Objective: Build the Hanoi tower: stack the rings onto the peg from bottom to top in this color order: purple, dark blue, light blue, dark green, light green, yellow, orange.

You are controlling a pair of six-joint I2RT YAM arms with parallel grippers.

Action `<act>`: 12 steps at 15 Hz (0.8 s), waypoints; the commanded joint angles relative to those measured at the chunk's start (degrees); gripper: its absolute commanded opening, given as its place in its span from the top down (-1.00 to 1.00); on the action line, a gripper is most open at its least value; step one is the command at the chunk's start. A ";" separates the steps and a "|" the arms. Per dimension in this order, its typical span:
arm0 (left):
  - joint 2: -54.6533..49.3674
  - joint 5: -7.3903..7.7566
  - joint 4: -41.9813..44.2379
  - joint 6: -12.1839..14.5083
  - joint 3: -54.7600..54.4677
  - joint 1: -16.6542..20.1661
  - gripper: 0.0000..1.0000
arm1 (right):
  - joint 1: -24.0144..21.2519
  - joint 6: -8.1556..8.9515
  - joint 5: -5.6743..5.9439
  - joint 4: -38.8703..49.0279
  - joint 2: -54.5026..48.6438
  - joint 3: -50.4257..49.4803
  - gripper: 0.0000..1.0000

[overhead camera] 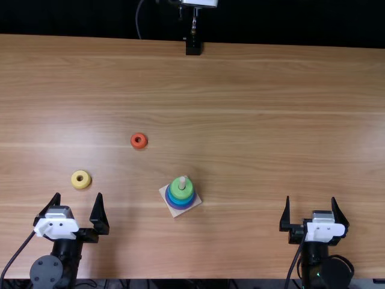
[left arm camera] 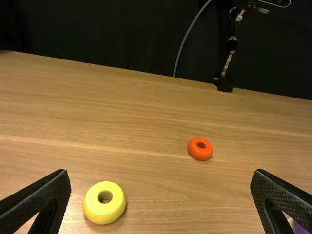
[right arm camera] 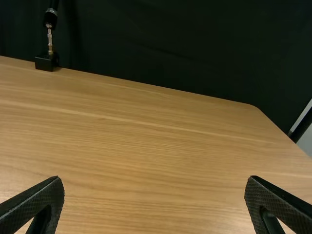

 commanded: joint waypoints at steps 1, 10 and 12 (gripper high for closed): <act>-0.69 0.24 -0.29 0.54 -2.41 0.58 -1.00 | -0.62 -0.16 0.86 -0.50 -0.69 -0.92 -1.00; -0.69 0.34 -0.93 0.33 -2.33 0.67 -1.00 | -0.62 -0.05 0.86 -0.50 -0.69 -0.92 -1.00; -0.69 0.66 -1.03 0.64 -1.10 1.29 -1.00 | -0.62 -0.16 0.86 -0.50 -0.69 -0.92 -1.00</act>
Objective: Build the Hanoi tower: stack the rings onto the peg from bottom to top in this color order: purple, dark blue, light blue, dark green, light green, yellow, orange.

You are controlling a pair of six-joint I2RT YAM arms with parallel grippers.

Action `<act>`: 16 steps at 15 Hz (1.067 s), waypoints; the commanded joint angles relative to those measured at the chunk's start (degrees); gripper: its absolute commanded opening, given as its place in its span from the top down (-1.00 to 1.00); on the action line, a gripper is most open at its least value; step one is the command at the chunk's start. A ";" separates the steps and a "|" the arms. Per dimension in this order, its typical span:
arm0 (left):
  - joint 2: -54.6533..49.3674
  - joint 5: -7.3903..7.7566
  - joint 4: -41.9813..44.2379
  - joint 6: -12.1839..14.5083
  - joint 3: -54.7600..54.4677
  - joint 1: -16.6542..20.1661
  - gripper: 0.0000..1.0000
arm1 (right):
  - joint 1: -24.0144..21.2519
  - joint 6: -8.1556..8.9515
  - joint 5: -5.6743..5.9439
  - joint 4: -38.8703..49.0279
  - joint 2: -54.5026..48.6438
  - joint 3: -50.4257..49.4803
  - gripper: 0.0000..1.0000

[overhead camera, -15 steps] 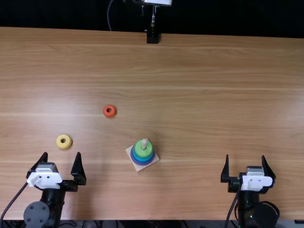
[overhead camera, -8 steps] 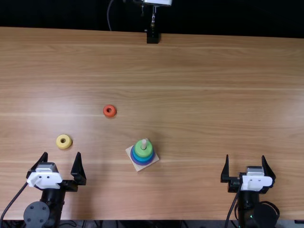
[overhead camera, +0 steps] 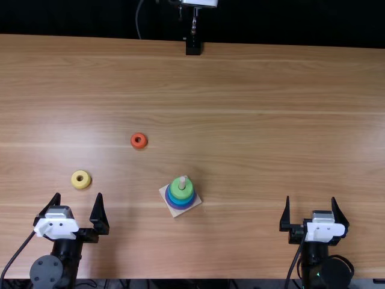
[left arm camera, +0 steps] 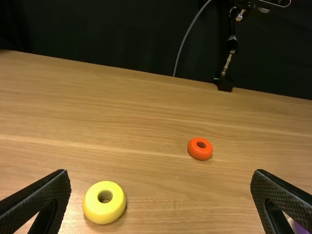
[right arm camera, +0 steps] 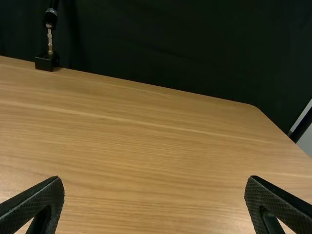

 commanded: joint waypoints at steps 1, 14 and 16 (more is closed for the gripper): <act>-0.67 0.68 -0.65 0.73 1.63 0.96 -1.00 | -0.62 -0.05 0.83 -0.50 -0.69 -0.95 -1.00; 20.60 -1.22 -9.40 22.66 32.57 1.13 -1.00 | -0.62 -0.16 0.83 -0.50 -0.69 -0.95 -1.00; 22.27 -3.54 -8.98 22.87 32.57 1.05 -1.00 | -0.62 -0.05 0.83 -0.50 -0.69 -0.95 -1.00</act>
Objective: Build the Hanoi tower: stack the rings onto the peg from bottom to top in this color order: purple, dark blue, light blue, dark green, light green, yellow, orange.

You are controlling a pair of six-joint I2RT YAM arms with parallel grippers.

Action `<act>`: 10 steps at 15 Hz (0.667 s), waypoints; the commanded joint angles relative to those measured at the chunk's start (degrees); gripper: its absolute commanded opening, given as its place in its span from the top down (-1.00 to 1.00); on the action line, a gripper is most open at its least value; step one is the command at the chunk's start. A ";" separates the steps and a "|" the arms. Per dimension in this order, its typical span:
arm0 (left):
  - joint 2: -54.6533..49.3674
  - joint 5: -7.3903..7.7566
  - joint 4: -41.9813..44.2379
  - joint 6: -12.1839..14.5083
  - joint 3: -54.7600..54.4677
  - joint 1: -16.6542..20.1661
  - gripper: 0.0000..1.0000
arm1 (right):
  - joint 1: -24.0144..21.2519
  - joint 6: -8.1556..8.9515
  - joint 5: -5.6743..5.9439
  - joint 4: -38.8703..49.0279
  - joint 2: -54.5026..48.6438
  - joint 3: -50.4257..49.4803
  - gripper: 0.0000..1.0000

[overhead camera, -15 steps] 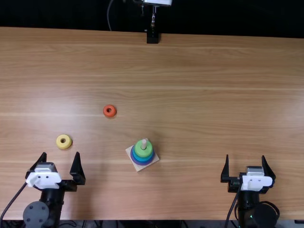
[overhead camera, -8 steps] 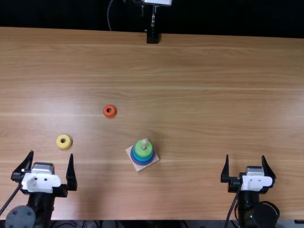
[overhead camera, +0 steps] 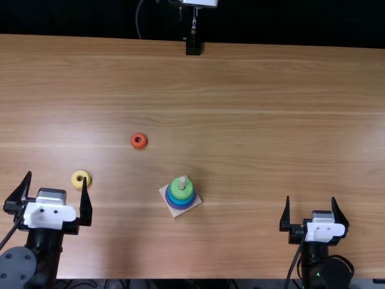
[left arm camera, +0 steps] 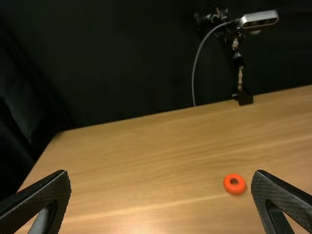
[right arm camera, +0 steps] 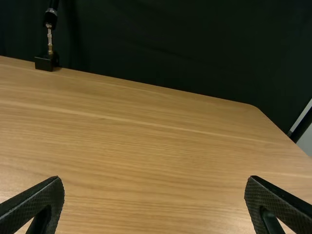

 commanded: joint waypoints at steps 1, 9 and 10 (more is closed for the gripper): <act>2.92 -1.78 0.12 1.21 2.05 0.54 -1.00 | -0.62 -0.18 0.81 -0.48 -0.69 -0.95 -1.00; 17.51 -1.89 -2.84 1.00 12.69 2.92 -1.00 | -0.62 -0.18 0.81 -0.48 -0.69 -0.95 -1.00; 21.02 -1.89 -4.84 0.79 12.69 3.00 -1.00 | -0.62 -0.18 0.81 -0.48 -0.69 -0.95 -1.00</act>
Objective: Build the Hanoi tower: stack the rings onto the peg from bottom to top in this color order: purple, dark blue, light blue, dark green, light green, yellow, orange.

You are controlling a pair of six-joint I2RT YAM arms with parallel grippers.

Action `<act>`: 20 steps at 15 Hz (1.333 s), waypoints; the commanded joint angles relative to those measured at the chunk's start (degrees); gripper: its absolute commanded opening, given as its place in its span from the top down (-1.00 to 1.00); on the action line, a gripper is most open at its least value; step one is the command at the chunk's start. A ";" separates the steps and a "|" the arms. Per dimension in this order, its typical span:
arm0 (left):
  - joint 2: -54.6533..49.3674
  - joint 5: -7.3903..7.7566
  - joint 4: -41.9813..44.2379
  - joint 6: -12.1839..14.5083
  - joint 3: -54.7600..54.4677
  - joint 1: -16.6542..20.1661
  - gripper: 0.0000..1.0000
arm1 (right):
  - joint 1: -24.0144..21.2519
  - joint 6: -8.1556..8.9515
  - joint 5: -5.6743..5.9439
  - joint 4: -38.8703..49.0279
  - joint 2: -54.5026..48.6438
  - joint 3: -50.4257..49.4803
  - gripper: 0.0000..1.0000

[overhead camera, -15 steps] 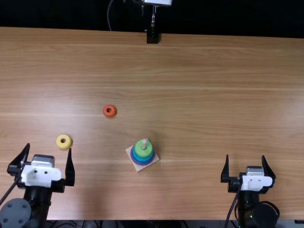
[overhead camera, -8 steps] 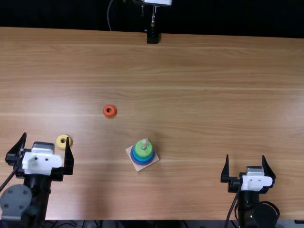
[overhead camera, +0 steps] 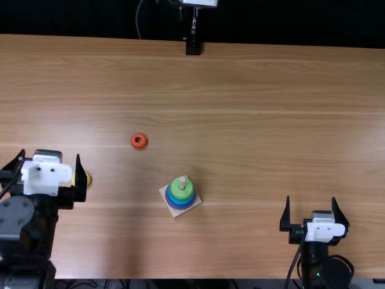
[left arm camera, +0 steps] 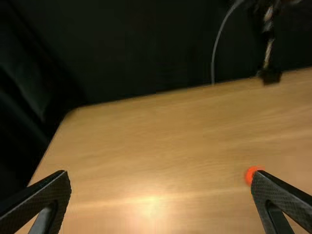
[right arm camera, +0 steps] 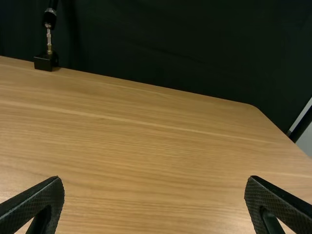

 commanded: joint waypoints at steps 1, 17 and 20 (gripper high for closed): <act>5.22 -0.37 -1.87 0.43 1.61 0.38 -1.00 | -0.60 -0.16 0.68 -0.48 -0.69 -0.95 -1.00; 43.10 1.10 -16.95 -8.11 10.05 6.89 -1.00 | -0.60 -0.16 0.68 -0.48 -0.69 -0.95 -1.00; 46.96 1.10 -16.85 -8.22 11.45 5.13 -1.00 | -0.60 -0.16 0.68 -0.48 -0.69 -0.95 -1.00</act>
